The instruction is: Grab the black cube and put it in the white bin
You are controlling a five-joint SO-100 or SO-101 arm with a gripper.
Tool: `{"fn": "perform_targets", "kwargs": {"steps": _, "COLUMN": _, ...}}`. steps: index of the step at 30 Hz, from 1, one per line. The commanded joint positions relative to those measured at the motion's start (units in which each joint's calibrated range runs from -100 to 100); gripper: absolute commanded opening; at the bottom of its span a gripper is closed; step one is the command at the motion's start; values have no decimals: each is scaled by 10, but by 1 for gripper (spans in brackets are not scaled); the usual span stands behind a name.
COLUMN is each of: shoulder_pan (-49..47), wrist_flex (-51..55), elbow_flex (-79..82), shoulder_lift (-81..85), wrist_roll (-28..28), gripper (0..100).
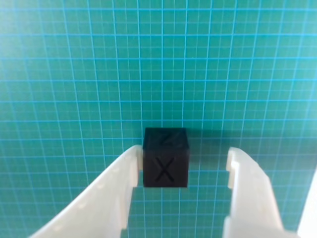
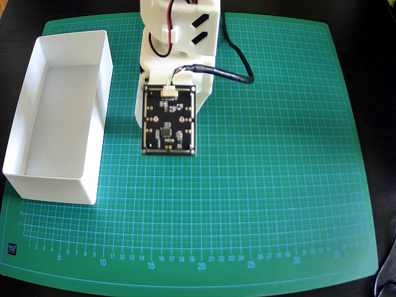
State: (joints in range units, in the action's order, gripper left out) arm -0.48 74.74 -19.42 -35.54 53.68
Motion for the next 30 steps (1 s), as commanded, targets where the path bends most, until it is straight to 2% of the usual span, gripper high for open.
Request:
{"fn": "perform_targets", "kwargs": {"steps": 1, "shoulder_pan": -2, "wrist_flex": -5, "elbow_flex": -22, "shoulder_lift": 2, "wrist_roll": 0, "gripper": 23}}
{"fn": "perform_targets", "kwargs": {"steps": 7, "shoulder_pan": -2, "wrist_flex": -5, "elbow_flex": -22, "shoulder_lift": 0, "wrist_roll": 0, "gripper": 22}}
{"fn": "perform_targets", "kwargs": {"steps": 13, "shoulder_pan": -3, "wrist_flex": -5, "elbow_flex": -22, "shoulder_lift": 0, "wrist_roll": 0, "gripper": 9}}
{"fn": "perform_targets", "kwargs": {"steps": 26, "shoulder_pan": -3, "wrist_flex": 4, "elbow_flex": -22, "shoulder_lift": 11, "wrist_roll": 0, "gripper": 8}}
{"fn": "perform_targets", "kwargs": {"steps": 30, "shoulder_pan": -3, "wrist_flex": 14, "elbow_flex": -14, "shoulder_lift": 60, "wrist_roll": 0, "gripper": 8}}
